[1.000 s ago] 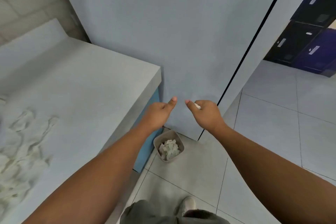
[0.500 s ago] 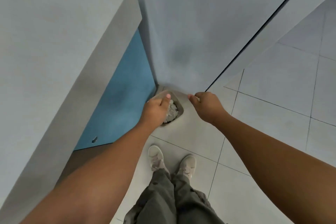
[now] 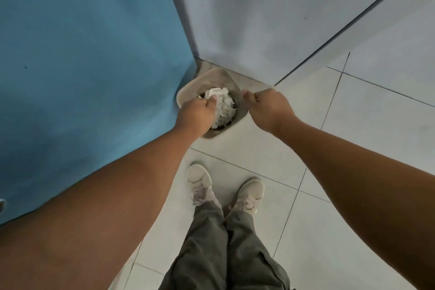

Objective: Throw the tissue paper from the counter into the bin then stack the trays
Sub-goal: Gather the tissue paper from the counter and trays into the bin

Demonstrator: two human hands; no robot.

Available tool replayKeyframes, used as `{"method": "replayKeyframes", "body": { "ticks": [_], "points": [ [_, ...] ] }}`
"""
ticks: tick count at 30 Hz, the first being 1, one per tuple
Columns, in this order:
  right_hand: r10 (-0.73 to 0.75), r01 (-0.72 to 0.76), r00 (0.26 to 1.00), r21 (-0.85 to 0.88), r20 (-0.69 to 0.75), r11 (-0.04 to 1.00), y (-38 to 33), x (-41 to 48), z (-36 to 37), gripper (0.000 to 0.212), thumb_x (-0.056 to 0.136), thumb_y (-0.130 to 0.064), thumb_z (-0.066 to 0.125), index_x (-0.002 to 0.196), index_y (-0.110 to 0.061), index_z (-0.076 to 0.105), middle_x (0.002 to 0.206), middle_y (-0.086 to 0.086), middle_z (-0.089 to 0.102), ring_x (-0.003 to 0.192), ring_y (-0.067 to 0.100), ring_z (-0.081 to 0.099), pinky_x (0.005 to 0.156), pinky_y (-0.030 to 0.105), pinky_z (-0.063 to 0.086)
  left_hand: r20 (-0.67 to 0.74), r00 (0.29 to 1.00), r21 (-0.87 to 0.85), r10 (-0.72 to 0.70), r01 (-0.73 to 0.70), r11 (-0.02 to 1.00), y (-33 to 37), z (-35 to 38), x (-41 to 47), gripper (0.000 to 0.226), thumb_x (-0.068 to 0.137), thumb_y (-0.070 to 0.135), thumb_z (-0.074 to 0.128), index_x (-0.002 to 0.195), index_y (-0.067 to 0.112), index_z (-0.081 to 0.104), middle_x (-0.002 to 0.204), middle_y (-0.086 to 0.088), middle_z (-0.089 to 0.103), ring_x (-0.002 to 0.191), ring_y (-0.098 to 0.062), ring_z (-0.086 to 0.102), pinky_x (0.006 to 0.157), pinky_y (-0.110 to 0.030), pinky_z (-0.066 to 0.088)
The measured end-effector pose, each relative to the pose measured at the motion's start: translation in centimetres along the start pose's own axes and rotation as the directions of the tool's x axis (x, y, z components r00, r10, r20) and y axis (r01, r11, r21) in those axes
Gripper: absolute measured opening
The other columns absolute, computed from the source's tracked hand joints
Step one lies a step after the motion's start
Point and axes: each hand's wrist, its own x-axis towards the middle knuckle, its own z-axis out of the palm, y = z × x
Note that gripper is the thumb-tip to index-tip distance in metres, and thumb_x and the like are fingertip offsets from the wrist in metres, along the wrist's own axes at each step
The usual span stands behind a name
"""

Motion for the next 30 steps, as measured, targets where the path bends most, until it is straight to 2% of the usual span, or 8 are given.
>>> {"method": "replayKeyframes", "body": {
  "ticks": [3,7,11,14,17,23,26,30],
  "points": [
    [0.051,-0.053,0.998,0.056,0.049,0.997,2.0,1.6,2.0,0.062,0.099,-0.055,0.031,0.051,-0.016,0.042,0.059,0.005,0.048,0.071,0.032,0.051,0.066,0.034,0.038,0.087,0.995,-0.128,-0.059,0.07,0.989,-0.5,2.1,3.5,0.046,0.106,0.035,0.031,0.11,0.002,0.063,0.114,-0.022,0.064,0.109,-0.036,0.058,0.091,-0.037,0.044],
    [0.139,-0.172,0.979,0.242,0.147,0.955,4.5,3.3,4.3,0.045,0.094,-0.044,0.028,0.06,-0.02,0.046,0.064,0.003,0.047,0.062,0.024,0.042,0.068,0.035,0.038,0.231,0.952,-0.432,-0.199,0.284,0.856,-1.1,4.5,6.8,0.035,0.1,0.041,0.039,0.11,0.015,0.061,0.109,-0.011,0.066,0.103,-0.03,0.061,0.091,-0.035,0.045],
    [0.14,-0.179,0.977,0.264,0.159,0.948,5.1,4.3,5.2,0.031,0.092,-0.023,0.032,0.08,-0.008,0.057,0.076,0.007,0.054,0.073,0.025,0.048,0.07,0.036,0.041,0.236,0.941,-0.568,-0.242,0.336,0.752,-2.1,5.0,7.1,0.053,0.1,0.053,0.035,0.143,0.024,0.044,0.133,-0.002,0.055,0.118,-0.02,0.051,0.101,-0.032,0.035],
    [0.083,-0.122,0.987,0.297,0.14,0.947,4.7,4.8,5.2,0.027,0.091,-0.011,0.037,0.096,0.0,0.061,0.079,0.015,0.056,0.073,0.024,0.049,0.064,0.031,0.039,0.204,0.946,-0.525,-0.252,0.323,0.787,-2.9,4.6,7.0,0.055,0.103,0.05,0.03,0.15,0.022,0.033,0.147,-0.003,0.044,0.131,-0.021,0.043,0.093,-0.029,0.031],
    [0.049,-0.097,0.988,0.354,0.144,0.93,3.7,5.6,5.3,0.029,0.093,-0.01,0.039,0.101,-0.012,0.066,0.078,0.003,0.059,0.067,0.018,0.051,0.058,0.026,0.039,0.169,0.957,-0.441,-0.236,0.288,0.85,-3.4,3.7,6.7,0.056,0.102,0.054,0.026,0.146,0.021,0.039,0.146,-0.004,0.045,0.133,-0.025,0.043,0.098,-0.032,0.031],
    [-0.08,0.03,0.98,0.261,0.182,0.965,0.3,8.4,8.1,0.039,0.093,-0.012,0.043,0.127,-0.019,0.062,0.126,0.01,0.062,0.111,0.03,0.059,0.095,0.034,0.048,0.116,0.963,-0.372,-0.243,0.269,0.888,-4.5,3.0,6.2,0.051,0.103,0.051,0.025,0.141,0.024,0.045,0.136,-0.007,0.053,0.12,-0.025,0.049,0.088,-0.03,0.032],
    [-0.083,0.054,0.96,0.116,0.267,0.992,-0.5,10.1,10.0,0.047,0.097,-0.02,0.046,0.144,-0.024,0.044,0.143,0.008,0.05,0.127,0.028,0.049,0.102,0.029,0.038,0.102,0.967,-0.345,-0.235,0.256,0.903,-4.5,2.6,6.5,0.049,0.104,0.049,0.025,0.144,0.027,0.042,0.144,-0.006,0.049,0.129,-0.024,0.045,0.089,-0.028,0.029],
    [0.002,-0.011,0.967,0.035,0.253,0.999,0.3,10.6,11.0,0.065,0.092,-0.025,0.051,0.151,-0.026,0.026,0.152,0.009,0.038,0.135,0.031,0.041,0.109,0.037,0.036,0.065,0.978,-0.278,-0.199,0.209,0.938,-4.0,1.5,6.5,0.052,0.104,0.05,0.023,0.145,0.023,0.041,0.147,-0.008,0.046,0.135,-0.027,0.041,0.099,-0.031,0.03]
  ]
}}
